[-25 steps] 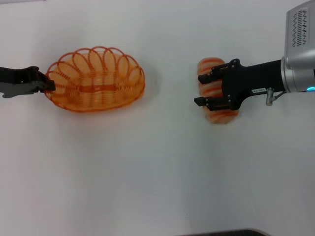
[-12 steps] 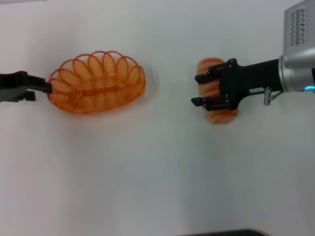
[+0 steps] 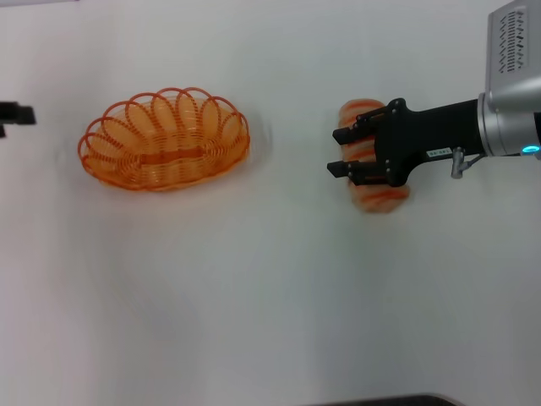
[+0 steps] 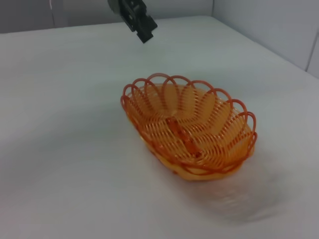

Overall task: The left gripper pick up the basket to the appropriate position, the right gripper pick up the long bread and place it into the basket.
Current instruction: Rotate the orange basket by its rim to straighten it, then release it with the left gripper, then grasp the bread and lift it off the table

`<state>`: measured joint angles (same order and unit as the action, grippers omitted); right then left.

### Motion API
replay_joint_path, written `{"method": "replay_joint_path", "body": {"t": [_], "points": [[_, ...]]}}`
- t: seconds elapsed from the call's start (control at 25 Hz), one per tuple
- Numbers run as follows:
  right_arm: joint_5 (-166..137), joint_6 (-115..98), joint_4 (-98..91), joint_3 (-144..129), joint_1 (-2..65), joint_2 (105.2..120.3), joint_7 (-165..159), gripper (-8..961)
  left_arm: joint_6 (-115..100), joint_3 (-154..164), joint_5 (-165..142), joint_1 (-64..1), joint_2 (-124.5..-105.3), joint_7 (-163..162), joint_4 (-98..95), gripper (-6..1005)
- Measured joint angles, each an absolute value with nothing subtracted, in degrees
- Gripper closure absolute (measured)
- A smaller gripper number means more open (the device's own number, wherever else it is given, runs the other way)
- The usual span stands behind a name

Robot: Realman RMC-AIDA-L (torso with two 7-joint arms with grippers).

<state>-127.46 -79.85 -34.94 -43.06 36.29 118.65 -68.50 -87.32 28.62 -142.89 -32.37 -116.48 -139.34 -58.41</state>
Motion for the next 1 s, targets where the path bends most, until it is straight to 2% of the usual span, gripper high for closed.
{"method": "replay_joint_path", "body": {"t": [0.08,0.36,0.48,0.68,1.0], "points": [[-127.44,-79.83,-34.93,-42.84,36.3,118.61,-69.33,457,-88.54,25.55,-140.69,-31.69,-116.17,-136.77,-59.66,366],[-127.43,-79.76,-34.98,-41.53,36.66,118.07,-72.22,449,-93.78,19.52,-136.37,-30.78,-115.28,-125.59,-60.5,361],[-127.43,-79.77,-35.26,-41.42,36.72,118.05,-73.67,445,-97.44,19.6,-136.19,-30.09,-115.88,-114.98,-60.49,359],[-127.44,-79.42,-36.03,-40.93,36.89,118.04,-76.75,444,-97.69,20.35,-136.16,-29.03,-118.41,-99.95,-59.41,359],[-127.44,-78.41,-36.32,-40.86,37.88,118.25,-79.72,444,-95.85,26.73,-136.39,-28.45,-118.87,-91.29,-55.63,359]]}}
